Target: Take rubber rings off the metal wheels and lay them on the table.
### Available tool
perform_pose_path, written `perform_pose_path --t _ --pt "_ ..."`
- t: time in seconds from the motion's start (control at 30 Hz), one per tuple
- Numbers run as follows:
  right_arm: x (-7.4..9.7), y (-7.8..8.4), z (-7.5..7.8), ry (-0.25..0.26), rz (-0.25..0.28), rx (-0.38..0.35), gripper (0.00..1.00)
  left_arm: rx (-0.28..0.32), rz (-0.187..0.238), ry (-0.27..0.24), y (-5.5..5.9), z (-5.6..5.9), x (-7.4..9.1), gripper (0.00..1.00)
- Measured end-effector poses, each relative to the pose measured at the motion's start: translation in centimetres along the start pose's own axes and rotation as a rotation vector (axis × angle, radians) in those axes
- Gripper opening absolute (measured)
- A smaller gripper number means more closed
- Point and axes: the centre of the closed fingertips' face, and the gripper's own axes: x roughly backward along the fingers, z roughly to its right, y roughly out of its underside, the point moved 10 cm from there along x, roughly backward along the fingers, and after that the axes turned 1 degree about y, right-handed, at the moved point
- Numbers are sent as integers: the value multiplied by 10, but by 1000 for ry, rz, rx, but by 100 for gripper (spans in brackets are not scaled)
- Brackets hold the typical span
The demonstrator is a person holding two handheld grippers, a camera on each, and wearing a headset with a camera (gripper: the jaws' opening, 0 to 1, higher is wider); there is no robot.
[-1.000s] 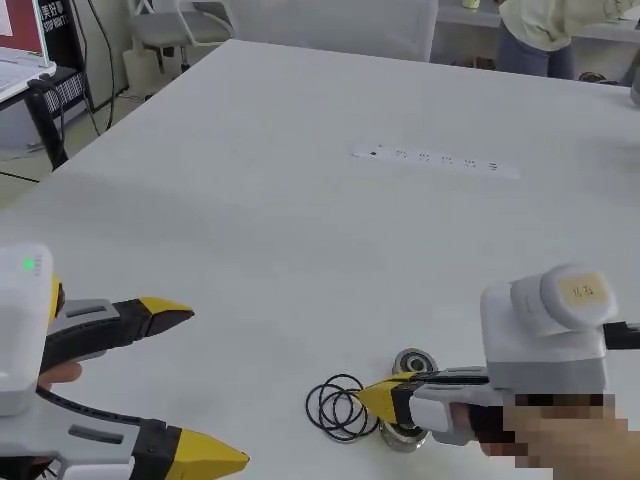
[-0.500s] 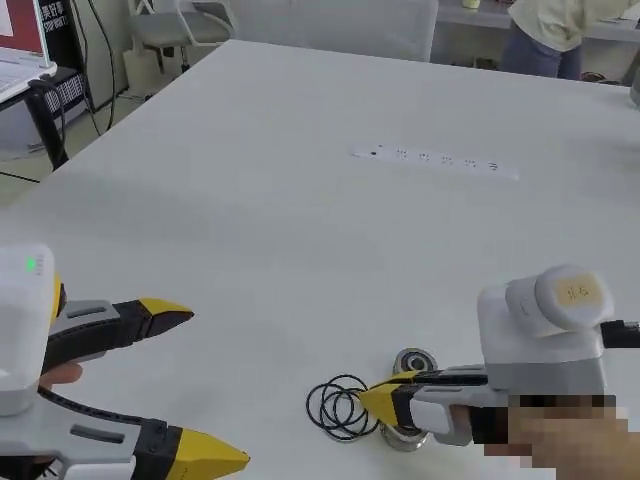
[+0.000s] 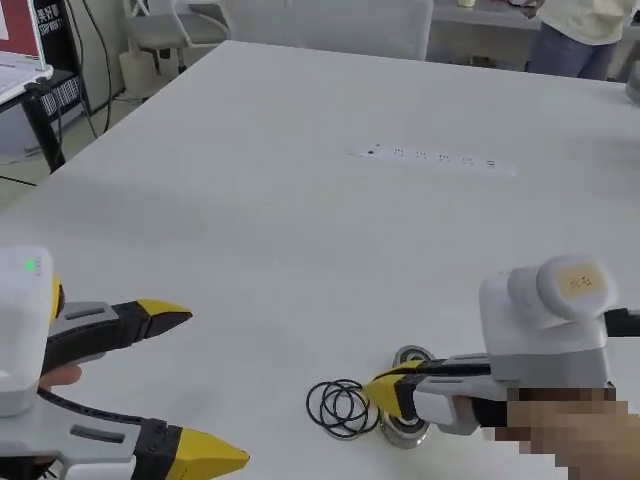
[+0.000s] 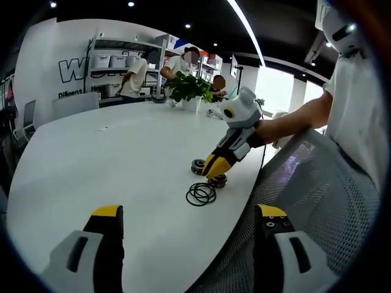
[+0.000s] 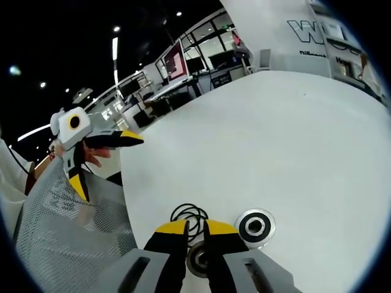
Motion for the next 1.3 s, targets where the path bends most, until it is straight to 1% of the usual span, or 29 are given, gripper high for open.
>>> perform_pose_path --t 0.13,0.3,0.43,0.57,0.73,0.77,0.83,0.87,1.0,1.1,1.13,1.2,1.3 --pt "3 -3 -1 4 1 30 9 -1 -3 2 0 0 0 86" --pt "7 -5 -3 20 -15 92 11 -3 -9 9 0 1 -1 86" --pt "10 -6 -6 20 -22 121 15 -4 -15 13 1 1 -1 87" --pt "12 -4 -11 12 -59 170 20 -7 -20 12 1 1 -1 87" --pt "15 -3 -16 1 -102 240 27 -12 -24 11 1 1 -1 87" --pt "16 -3 -17 2 -123 275 29 -11 -23 11 1 1 -1 87" --pt "18 -3 -18 24 -145 337 33 -7 -23 11 1 1 -1 87" --pt "19 -4 -20 29 -148 357 35 -7 -24 11 1 1 -1 88" --pt "22 -7 -25 27 -151 399 41 -7 -21 11 1 1 -1 88" --pt "23 -9 -30 16 -158 418 46 -7 -20 12 1 1 -1 88" --pt "23 -9 -31 11 -168 431 48 -7 -20 12 1 1 -1 88" --pt "24 -9 -33 14 -180 467 50 -7 -21 15 0 2 -1 88" --pt "25 -12 -37 24 -205 539 53 -10 -29 21 1 2 -1 88"
